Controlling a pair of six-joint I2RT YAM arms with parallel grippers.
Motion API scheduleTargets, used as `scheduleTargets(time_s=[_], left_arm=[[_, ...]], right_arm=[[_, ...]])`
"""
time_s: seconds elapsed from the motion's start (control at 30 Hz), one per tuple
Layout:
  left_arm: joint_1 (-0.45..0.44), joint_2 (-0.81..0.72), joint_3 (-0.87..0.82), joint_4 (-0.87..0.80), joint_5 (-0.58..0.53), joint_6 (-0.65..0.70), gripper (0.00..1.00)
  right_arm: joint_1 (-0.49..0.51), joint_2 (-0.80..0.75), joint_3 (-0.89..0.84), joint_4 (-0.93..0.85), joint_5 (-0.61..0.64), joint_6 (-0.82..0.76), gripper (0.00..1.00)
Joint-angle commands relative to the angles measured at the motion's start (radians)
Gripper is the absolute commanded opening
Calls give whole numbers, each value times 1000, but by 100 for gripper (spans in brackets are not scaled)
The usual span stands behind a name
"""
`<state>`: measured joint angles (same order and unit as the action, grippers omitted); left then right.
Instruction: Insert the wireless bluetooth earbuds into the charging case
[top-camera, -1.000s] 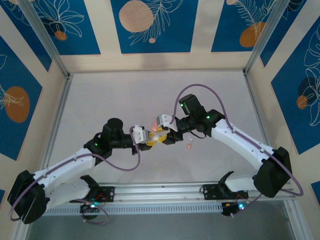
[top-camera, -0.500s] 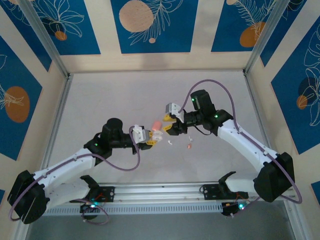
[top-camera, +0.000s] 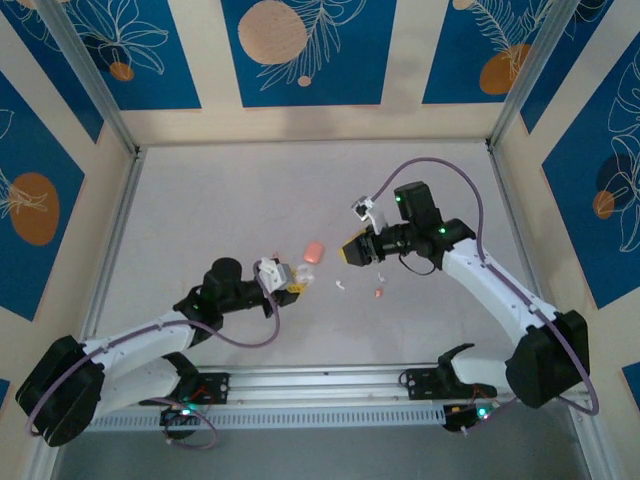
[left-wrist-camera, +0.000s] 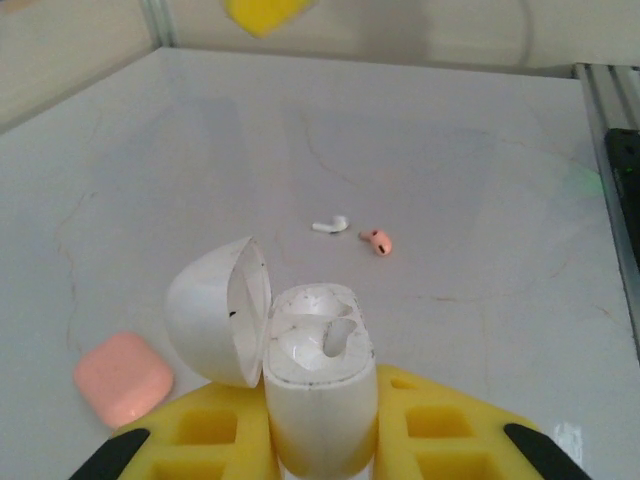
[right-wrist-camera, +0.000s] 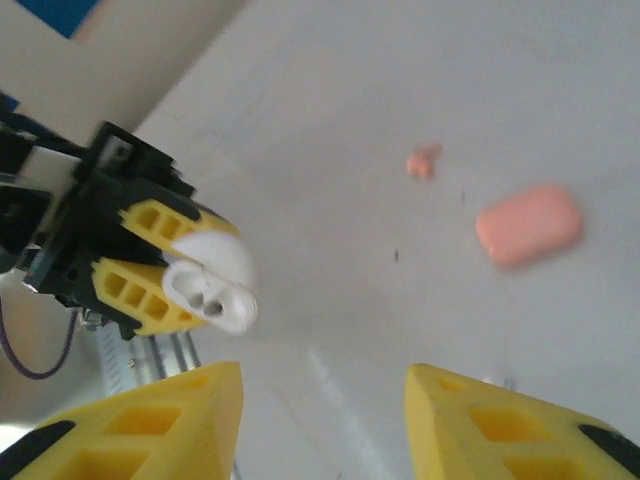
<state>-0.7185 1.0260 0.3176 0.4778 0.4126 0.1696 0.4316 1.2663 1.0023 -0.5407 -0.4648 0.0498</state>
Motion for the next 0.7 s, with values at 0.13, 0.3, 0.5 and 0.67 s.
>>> scheduleTargets(time_s=[0.13, 0.3, 0.5, 0.67], left_arm=[[-1, -46, -44, 27, -73, -51, 21], [-2, -64, -58, 17, -48, -42, 21], [-2, -82, -64, 10, -45, -51, 21], [-2, -99, -74, 13, -57, -59, 21]], right_arm=[[14, 176, 136, -332, 223, 169, 45], [64, 283, 188, -354, 348, 155, 44], [135, 418, 243, -349, 431, 128, 43], [191, 520, 276, -348, 466, 113, 42]])
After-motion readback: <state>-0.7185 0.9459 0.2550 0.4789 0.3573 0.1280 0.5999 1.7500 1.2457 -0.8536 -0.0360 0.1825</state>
